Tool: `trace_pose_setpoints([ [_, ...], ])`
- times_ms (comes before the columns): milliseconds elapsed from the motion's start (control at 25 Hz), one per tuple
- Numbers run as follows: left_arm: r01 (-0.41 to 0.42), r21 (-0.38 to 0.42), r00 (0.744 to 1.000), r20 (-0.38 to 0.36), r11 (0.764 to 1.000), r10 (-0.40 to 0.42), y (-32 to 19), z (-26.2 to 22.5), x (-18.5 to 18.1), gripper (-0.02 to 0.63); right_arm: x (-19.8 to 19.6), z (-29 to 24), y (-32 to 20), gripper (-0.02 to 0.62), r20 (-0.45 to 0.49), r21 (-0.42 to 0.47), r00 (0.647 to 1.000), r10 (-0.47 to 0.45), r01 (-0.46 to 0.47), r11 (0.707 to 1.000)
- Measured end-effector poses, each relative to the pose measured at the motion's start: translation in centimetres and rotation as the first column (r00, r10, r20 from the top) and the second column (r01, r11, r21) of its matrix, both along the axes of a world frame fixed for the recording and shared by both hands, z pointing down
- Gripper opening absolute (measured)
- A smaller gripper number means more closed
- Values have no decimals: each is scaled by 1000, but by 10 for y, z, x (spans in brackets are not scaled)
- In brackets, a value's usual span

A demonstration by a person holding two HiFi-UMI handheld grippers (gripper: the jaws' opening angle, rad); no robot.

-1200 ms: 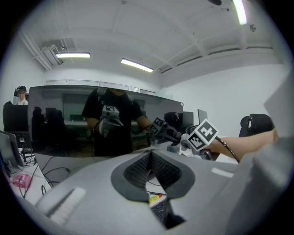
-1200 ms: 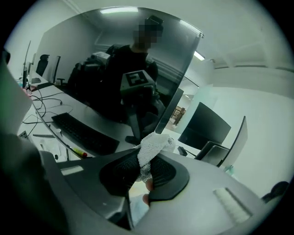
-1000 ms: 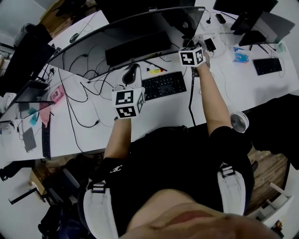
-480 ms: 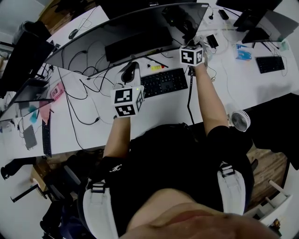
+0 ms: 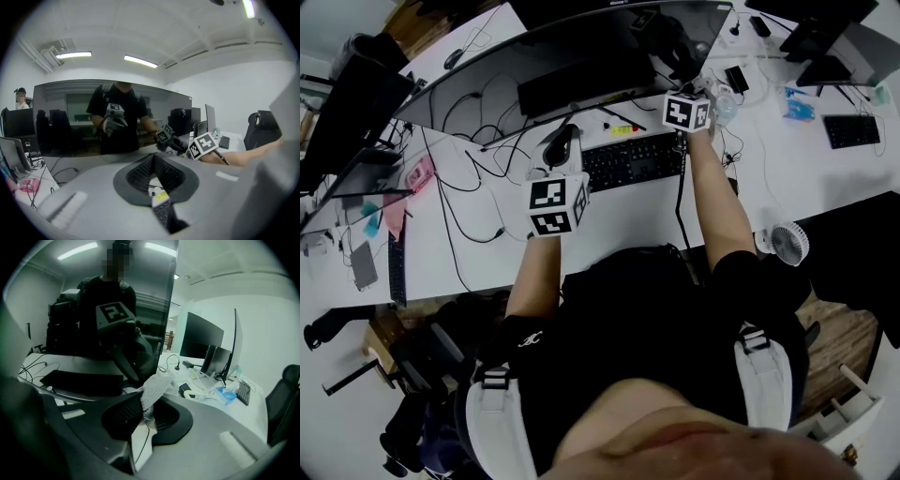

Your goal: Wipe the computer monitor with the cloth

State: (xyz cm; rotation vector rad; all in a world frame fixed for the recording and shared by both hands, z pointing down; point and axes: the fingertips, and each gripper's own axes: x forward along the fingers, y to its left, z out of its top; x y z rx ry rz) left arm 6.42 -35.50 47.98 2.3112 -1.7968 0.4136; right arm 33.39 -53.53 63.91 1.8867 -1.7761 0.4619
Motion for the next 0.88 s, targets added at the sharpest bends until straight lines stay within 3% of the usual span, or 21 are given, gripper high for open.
trace_pose_setpoints([
  [640,37,-49,995,99,998,-32,23,8,-44,54,-16,49,8,37,189,-48,982,7,2,999],
  [880,56,-48,992,113,997,-50,34,7,-56,54,-43,57,19,37,170,-53,983,-69,79,995],
])
